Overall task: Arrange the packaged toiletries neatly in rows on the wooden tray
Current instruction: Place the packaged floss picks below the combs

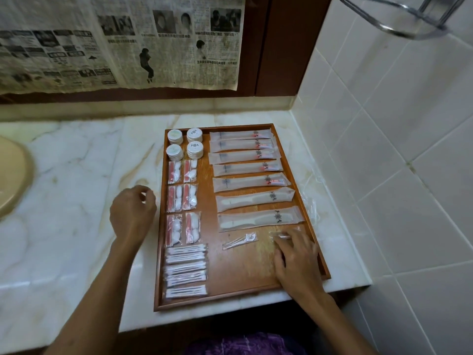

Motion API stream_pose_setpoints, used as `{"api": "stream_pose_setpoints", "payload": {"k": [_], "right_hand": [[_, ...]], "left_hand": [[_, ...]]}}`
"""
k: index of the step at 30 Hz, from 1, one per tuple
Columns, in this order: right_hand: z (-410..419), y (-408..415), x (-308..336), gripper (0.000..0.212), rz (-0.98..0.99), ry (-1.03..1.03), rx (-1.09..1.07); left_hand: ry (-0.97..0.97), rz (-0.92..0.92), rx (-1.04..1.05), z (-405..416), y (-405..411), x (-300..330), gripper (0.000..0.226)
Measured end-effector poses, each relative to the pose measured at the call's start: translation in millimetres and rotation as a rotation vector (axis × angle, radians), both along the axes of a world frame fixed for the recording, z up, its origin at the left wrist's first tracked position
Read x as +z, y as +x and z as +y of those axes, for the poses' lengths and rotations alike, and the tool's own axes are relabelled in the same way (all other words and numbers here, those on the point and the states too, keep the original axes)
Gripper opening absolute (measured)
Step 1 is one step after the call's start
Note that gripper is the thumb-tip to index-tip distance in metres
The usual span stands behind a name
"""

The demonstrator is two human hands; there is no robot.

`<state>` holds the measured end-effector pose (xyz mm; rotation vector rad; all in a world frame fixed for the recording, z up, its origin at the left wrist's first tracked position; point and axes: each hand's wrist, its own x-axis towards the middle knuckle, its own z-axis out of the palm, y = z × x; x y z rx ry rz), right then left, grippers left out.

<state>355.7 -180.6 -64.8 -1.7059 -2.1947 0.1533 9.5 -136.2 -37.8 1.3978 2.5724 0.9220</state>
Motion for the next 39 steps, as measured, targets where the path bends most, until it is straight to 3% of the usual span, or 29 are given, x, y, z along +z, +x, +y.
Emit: {"api": "stream_pose_setpoints", "payload": {"k": [6, 15, 19, 25, 29, 32, 37, 39], "right_hand": [[-4, 0, -2, 0.03, 0.087, 0.064, 0.004], [-5, -1, -2, 0.033, 0.098, 0.066, -0.029], [-5, 0, -3, 0.033, 0.093, 0.052, -0.028], [-3, 1, -1, 0.03, 0.197, 0.076, -0.021], [8, 14, 2, 0.032, 0.285, 0.131, -0.1], [26, 33, 6, 0.026, 0.333, 0.132, -0.227], [69, 64, 7, 0.029, 0.375, -0.165, -0.409], [84, 69, 7, 0.031, 0.369, -0.25, -0.422]], "left_hand": [[-0.284, -0.018, -0.051, 48, -25, -17, 0.044], [-0.308, 0.038, 0.013, 57, -26, -14, 0.015], [-0.251, -0.052, 0.095, 43, -23, -13, 0.017], [0.003, -0.098, 0.207, 17, 8, 1, 0.027], [0.177, -0.172, -0.091, 11, 63, 18, 0.011], [0.16, -0.291, -0.312, 7, 109, 17, 0.014], [0.113, -0.442, -0.449, -2, 161, 7, 0.01], [0.06, -0.496, -0.471, -6, 171, 4, 0.02]]}}
